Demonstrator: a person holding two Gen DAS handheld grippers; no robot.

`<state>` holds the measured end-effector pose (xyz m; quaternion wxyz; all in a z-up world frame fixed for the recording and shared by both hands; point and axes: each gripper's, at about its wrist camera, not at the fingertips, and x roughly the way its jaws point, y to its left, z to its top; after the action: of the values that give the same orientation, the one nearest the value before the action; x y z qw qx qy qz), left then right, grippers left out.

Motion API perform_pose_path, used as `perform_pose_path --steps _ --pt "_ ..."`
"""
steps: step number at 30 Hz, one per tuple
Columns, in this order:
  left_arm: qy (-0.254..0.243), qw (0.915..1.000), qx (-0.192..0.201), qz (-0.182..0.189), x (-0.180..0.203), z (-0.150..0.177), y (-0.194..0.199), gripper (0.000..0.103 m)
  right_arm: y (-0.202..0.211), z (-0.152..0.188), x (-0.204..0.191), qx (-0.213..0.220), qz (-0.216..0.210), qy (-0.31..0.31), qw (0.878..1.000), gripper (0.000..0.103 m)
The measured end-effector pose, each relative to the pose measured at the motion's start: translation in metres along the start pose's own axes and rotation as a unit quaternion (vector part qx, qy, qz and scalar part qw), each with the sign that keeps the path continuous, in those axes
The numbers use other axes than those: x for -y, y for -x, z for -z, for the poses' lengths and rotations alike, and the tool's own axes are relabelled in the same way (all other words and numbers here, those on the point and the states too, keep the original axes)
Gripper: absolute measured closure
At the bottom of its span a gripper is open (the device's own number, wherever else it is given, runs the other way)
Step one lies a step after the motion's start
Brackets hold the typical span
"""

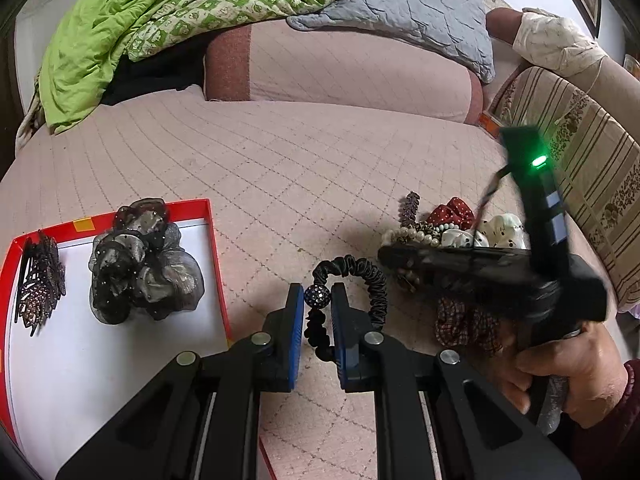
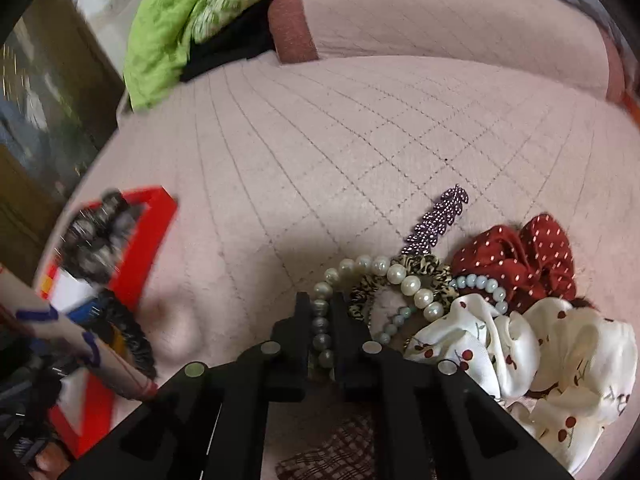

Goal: Organize jewelry
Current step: 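Grasp the pearl bracelet with the right gripper while the left gripper holds the hair tie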

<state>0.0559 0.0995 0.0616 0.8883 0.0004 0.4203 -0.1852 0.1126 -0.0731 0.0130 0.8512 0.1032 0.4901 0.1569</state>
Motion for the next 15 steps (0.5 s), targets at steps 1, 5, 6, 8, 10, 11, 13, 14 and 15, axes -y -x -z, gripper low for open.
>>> perform_pose_path --steps 1,5,6,8,10,11,13,14,15 --pt "0.000 1.0000 0.000 0.000 0.000 0.000 0.000 0.090 0.005 0.000 0.002 0.011 -0.016 -0.011 1.000 0.093" --pt "-0.001 1.0000 0.001 0.001 0.001 0.000 -0.001 0.090 0.045 -0.007 0.000 0.086 -0.067 -0.024 0.994 0.093" --pt "-0.001 1.0000 0.002 0.000 0.001 0.000 -0.001 0.090 0.059 -0.007 0.000 0.110 -0.085 -0.028 0.990 0.093" --pt "-0.002 1.0000 0.003 0.001 0.002 0.000 -0.001 0.090 0.074 -0.007 0.000 0.136 -0.099 -0.030 0.985 0.093" --pt "-0.002 1.0000 0.005 0.002 0.003 0.000 0.000 0.090 0.085 -0.006 0.000 0.150 -0.117 -0.033 0.981 0.093" --pt "-0.004 1.0000 0.005 0.002 0.004 0.000 0.000 0.090 0.088 -0.004 0.000 0.153 -0.122 -0.037 0.980 0.093" --pt "-0.005 1.0000 0.005 0.000 0.004 0.001 -0.001 0.090 0.089 -0.002 0.001 0.152 -0.128 -0.042 0.979 0.093" --pt "-0.005 1.0000 0.003 -0.001 0.004 0.001 -0.002 0.090 0.088 -0.001 0.001 0.150 -0.127 -0.043 0.979 0.093" --pt "-0.005 1.0000 0.002 -0.001 0.004 0.001 -0.002 0.090 0.087 -0.001 0.000 0.149 -0.123 -0.043 0.980 0.093"
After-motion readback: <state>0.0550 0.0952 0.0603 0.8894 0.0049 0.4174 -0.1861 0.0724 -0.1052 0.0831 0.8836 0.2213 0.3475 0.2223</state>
